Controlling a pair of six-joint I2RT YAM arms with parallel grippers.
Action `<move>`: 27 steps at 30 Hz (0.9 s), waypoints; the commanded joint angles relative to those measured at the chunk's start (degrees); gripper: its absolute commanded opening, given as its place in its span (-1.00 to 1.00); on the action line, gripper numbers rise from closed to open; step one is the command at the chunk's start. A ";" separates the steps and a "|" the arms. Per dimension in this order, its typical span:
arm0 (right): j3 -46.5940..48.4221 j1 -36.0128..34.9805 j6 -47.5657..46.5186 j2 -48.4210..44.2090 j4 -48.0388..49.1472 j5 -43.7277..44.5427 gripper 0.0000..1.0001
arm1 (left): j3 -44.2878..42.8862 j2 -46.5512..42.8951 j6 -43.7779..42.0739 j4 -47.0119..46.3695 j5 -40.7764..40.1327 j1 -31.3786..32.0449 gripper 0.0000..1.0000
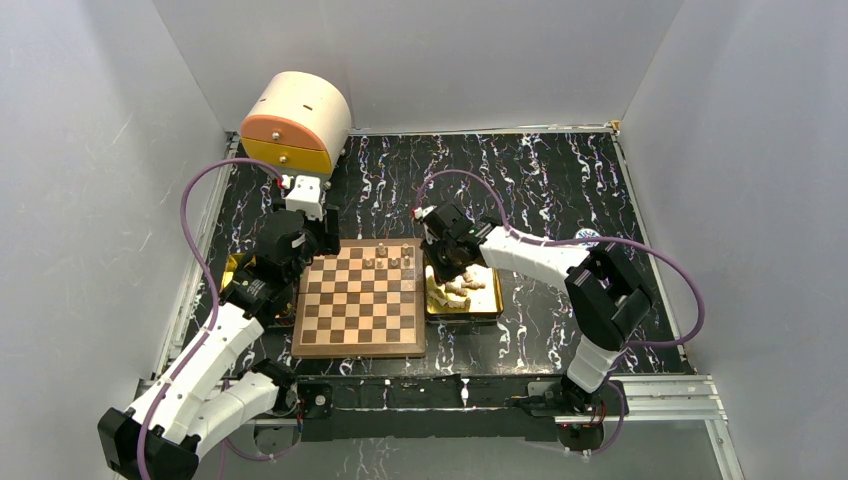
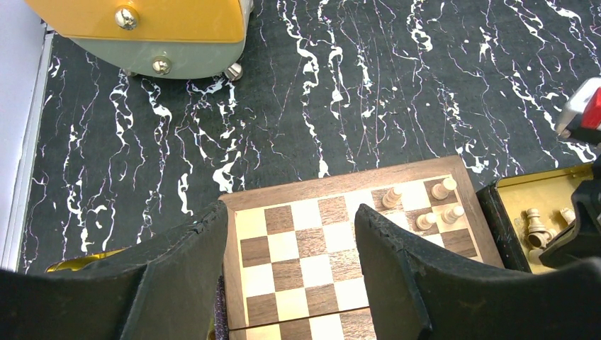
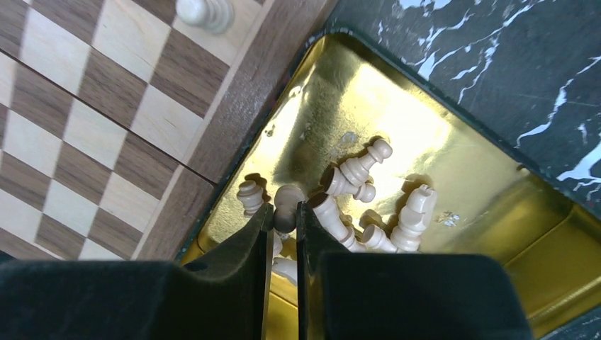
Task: Set up the chess pieces on the board
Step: Pick up the chess piece from the storage box, then place the chess piece on the chessboard.
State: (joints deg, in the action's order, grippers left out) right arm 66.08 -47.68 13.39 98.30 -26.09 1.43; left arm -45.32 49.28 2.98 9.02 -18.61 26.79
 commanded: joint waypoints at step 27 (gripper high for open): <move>34.32 -9.23 6.74 15.46 -7.03 3.02 -0.60 | -11.34 -10.14 5.43 10.36 -1.09 -0.15 0.29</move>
State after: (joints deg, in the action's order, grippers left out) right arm 91.88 -56.18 20.80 109.80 -31.97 3.66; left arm -52.56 41.80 7.16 17.85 -18.52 26.79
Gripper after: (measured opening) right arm 0.220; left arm 0.644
